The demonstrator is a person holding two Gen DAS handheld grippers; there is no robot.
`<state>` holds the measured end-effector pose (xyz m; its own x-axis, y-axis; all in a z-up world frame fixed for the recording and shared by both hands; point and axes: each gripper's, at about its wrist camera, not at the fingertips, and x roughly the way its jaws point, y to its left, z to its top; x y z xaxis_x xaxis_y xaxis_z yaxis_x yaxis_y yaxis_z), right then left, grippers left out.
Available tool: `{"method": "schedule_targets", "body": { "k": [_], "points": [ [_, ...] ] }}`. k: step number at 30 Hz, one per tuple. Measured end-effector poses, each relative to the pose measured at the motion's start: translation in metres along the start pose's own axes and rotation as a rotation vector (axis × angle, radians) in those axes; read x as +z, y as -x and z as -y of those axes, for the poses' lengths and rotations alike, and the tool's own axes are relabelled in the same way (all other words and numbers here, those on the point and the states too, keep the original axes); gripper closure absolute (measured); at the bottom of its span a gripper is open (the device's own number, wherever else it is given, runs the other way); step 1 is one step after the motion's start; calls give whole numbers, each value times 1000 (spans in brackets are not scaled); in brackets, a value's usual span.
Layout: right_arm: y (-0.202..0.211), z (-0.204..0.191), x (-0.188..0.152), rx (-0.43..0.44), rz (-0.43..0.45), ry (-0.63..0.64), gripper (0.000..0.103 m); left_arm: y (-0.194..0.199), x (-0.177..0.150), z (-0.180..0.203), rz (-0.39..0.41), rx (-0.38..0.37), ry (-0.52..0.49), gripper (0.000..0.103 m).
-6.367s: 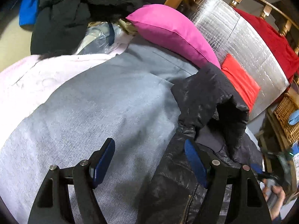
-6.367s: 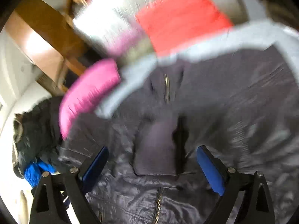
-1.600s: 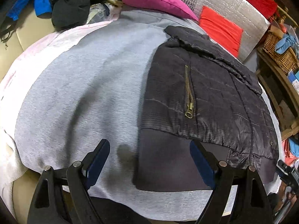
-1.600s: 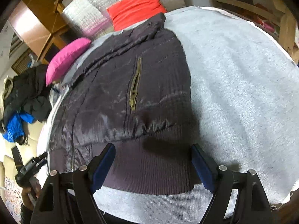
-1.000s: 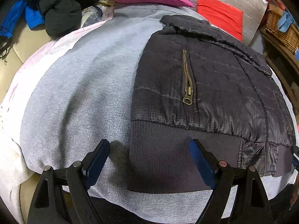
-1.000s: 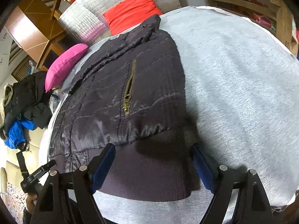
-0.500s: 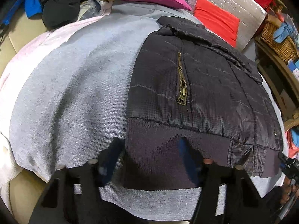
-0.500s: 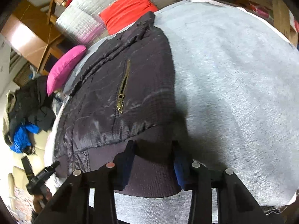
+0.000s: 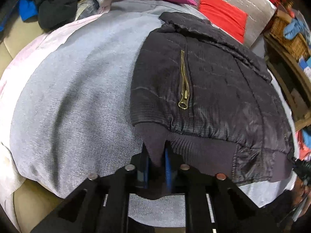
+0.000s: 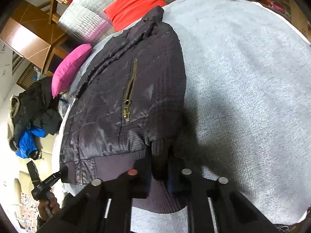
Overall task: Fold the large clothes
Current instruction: 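Lower both grippers onto the ribbed jacket hem, then grasp the ribbed hem with both grippers side by side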
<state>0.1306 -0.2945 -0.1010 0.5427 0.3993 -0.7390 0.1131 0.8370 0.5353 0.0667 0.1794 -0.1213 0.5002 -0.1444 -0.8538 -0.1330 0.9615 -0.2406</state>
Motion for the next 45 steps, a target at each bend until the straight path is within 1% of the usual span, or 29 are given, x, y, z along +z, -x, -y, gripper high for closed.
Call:
{"method": "schedule_targets", "body": {
  "k": [2,5,8,10,13,14,16,17,18,19,20,21,22,23,25,26,27,28,29,30,31,32,34,35,37,39,42,43,45],
  "points": [
    [8,-5,1,10,12,16,94,12,1,0,27,-11,-2,93],
    [26,-18,0,27,36,49,95,34,-5,3,79,-7,-38,95],
    [40,-24,-6,24,36,82,95,53,-12,-3,98,-25,-29,95],
    [47,-23,-15,19,28,90,95,57,-19,-10,96,-38,-10,95],
    [48,-9,-33,16,-15,68,95,50,-33,-18,67,-42,-12,95],
    [46,-4,-40,7,-26,65,91,45,-37,-21,53,-47,-13,94],
    [41,1,-47,-7,-32,64,88,36,-35,-26,38,-44,4,87],
    [40,2,-47,-12,-28,63,84,32,-33,-29,26,-50,32,85],
    [40,1,-45,-21,-17,65,80,31,-30,-31,23,-48,56,74],
    [42,-1,-42,-34,2,73,69,32,-27,-32,36,-41,75,66],
    [43,-2,-39,-45,18,82,44,32,-24,-33,57,-34,85,45],
    [44,-4,-36,-61,36,87,29,32,-20,-31,76,-23,91,29],
    [43,-5,-34,-69,49,87,18,31,-20,-29,90,-9,95,27],
    [40,-6,-31,-76,56,87,18,28,-19,-28,90,-6,95,27],
    [28,-7,-30,-54,9,74,20,18,-17,-23,49,-25,88,27],
    [19,-8,-32,-23,-23,69,25,13,-17,-19,35,-28,80,27],
    [13,-9,-35,-7,-44,76,33,10,-18,-15,33,-32,72,29],
    [10,-8,-39,-10,-54,84,52,9,-20,-10,38,-33,39,39],
    [9,-8,-42,-32,-52,89,62,9,-25,-3,31,0,-1,77],
    [10,-5,-43,-29,-44,76,71,7,-25,0,21,49,-32,86],
    [10,-1,-43,-8,-53,56,81,7,-25,-2,19,37,-31,89],
    [12,4,-42,19,-61,32,85,8,-23,-6,13,13,-10,93],
    [18,6,-43,22,-63,41,91,15,-21,-13,14,-22,20,95],
    [22,4,-44,13,-59,55,92,20,-23,-15,23,-33,24,95],
    [31,-1,-47,15,-49,68,93,35,-30,-19,43,-41,12,95],
    [39,-3,-51,13,-52,84,93,45,-39,-22,45,-47,7,95],
    [37,1,-54,5,-86,84,93,42,-43,-23,41,-50,8,94],
    [33,4,-54,1,-87,77,88,37,-42,-25,35,-51,24,92],
    [28,6,-52,20,-70,47,86,28,-36,-27,13,-48,65,85]
  ]
}}
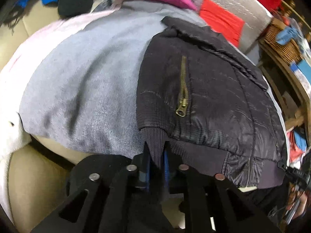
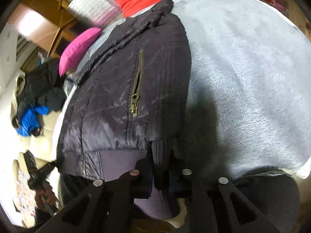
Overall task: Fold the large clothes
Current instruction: 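Grasp the ribbed hem with both grippers side by side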
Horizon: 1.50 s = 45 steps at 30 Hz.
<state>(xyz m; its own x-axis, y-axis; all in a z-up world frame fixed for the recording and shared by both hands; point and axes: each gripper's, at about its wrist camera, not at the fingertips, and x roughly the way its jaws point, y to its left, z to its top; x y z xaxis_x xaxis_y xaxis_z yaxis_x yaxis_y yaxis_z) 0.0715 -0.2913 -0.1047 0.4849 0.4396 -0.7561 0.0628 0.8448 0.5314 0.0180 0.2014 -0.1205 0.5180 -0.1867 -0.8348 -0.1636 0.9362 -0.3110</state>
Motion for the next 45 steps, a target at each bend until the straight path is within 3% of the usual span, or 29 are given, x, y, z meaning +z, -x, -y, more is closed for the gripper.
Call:
{"method": "schedule_targets", "body": {
  "k": [1,3,4,5,6,11,12,13,14,17,21,25,38,45],
  "points": [
    [-1,-2,1,-2,12,5,84,-2,5,-1,-3,1,18,80],
    [0,-9,2,-23,34,36,70,-5,12,-1,19,23,30,45],
    [0,-10,2,-26,35,40,54,-4,16,0,41,57,35,38],
    [0,-10,2,-35,38,38,31,-5,19,1,53,68,37,35],
    [1,-9,2,-55,52,31,28,-6,21,3,57,64,33,35],
    [-5,0,7,-46,53,2,31,-18,23,14,51,105,-12,35],
    [-6,0,8,-38,45,3,35,-22,22,18,54,107,-20,42],
    [-7,0,8,-31,42,5,59,-23,23,19,51,97,-32,48],
    [-10,-1,8,-37,26,7,69,-25,24,20,41,90,-40,62],
    [-14,-3,6,-44,13,10,75,-27,24,19,37,97,-55,67],
    [-15,-5,5,-47,10,19,78,-28,24,18,41,93,-63,74],
    [-15,0,4,-32,11,-1,77,-26,22,19,46,94,-64,74],
    [-19,6,6,8,-22,-24,72,-27,18,12,39,67,-40,67],
    [-19,5,5,7,-20,4,72,-31,12,11,60,58,-89,64]
  ]
}}
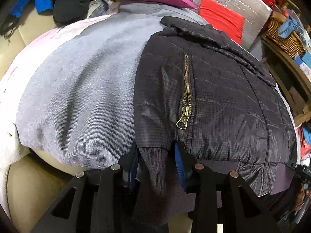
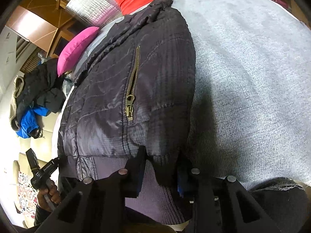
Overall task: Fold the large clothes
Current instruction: 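Grasp the ribbed hem with both grippers side by side, then lift the held hem with both grippers and fold it toward the collar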
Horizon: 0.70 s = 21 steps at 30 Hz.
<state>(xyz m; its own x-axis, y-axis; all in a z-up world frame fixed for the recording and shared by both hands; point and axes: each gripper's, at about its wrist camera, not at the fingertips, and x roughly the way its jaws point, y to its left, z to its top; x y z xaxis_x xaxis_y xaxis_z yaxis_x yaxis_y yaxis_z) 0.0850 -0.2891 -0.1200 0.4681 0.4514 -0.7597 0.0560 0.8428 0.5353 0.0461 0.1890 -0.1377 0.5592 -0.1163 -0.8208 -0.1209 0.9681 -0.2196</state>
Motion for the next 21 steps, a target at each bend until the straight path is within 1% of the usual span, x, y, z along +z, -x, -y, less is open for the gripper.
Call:
{"method": "schedule_targets", "body": {
  "k": [2,10,11,13,14,15,18,21],
  "points": [
    [0,-1,0,-1,0,3,72,-1,-2,-1,9,-8,-3,64],
    [0,-2,-2,-10,29,28,73,-3,-1,-8,-1,-48,12,64],
    [1,-2,-2,-4,31,26,74,-2,-1,-8,-4,-52,15,66],
    [2,-2,-2,2,31,37,77,2,0,-7,-3,-49,17,73],
    [3,-2,-2,11,31,41,80,4,0,-5,3,-44,9,78],
    [4,-1,-3,22,29,41,81,7,0,-1,14,-31,-8,81],
    [9,0,-4,57,43,35,87,18,0,5,37,-14,-30,84],
    [14,0,-5,95,57,21,88,33,6,6,66,-35,-23,85]
  ]
}}
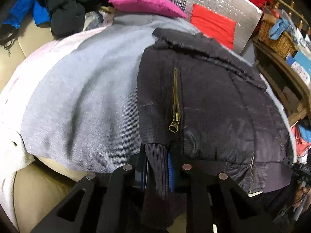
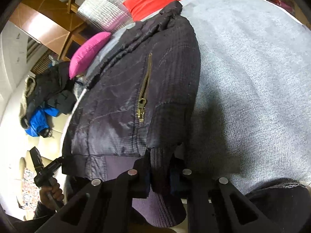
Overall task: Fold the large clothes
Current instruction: 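Lift the held hem with both grippers and fold it toward the collar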
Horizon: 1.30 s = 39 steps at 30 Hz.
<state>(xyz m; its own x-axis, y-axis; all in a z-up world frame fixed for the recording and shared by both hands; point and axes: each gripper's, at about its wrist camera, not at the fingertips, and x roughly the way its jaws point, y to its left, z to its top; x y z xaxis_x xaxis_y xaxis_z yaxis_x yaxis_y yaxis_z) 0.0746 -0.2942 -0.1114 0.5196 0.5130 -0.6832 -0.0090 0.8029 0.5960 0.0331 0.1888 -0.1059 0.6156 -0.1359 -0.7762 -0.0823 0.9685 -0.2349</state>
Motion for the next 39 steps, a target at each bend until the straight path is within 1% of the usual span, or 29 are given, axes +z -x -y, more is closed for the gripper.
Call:
{"method": "schedule_targets", "body": {
  "k": [6,11,16,20,26,32,39],
  "points": [
    [12,-7,3,44,30,21,90,25,15,12,63,-8,-36,86],
    [19,-8,6,65,46,23,90,29,15,15,71,-7,-35,86],
    [22,-9,7,82,56,12,90,29,17,13,74,-21,-24,86],
    [31,-15,13,110,74,14,90,39,25,16,114,-43,-33,86],
    [51,-29,25,151,128,35,90,49,38,19,153,-67,-37,87],
    [59,-36,32,179,156,38,90,54,43,15,172,-86,-17,87],
    [59,-36,31,189,171,25,91,53,44,15,174,-93,-8,87]
  ]
}}
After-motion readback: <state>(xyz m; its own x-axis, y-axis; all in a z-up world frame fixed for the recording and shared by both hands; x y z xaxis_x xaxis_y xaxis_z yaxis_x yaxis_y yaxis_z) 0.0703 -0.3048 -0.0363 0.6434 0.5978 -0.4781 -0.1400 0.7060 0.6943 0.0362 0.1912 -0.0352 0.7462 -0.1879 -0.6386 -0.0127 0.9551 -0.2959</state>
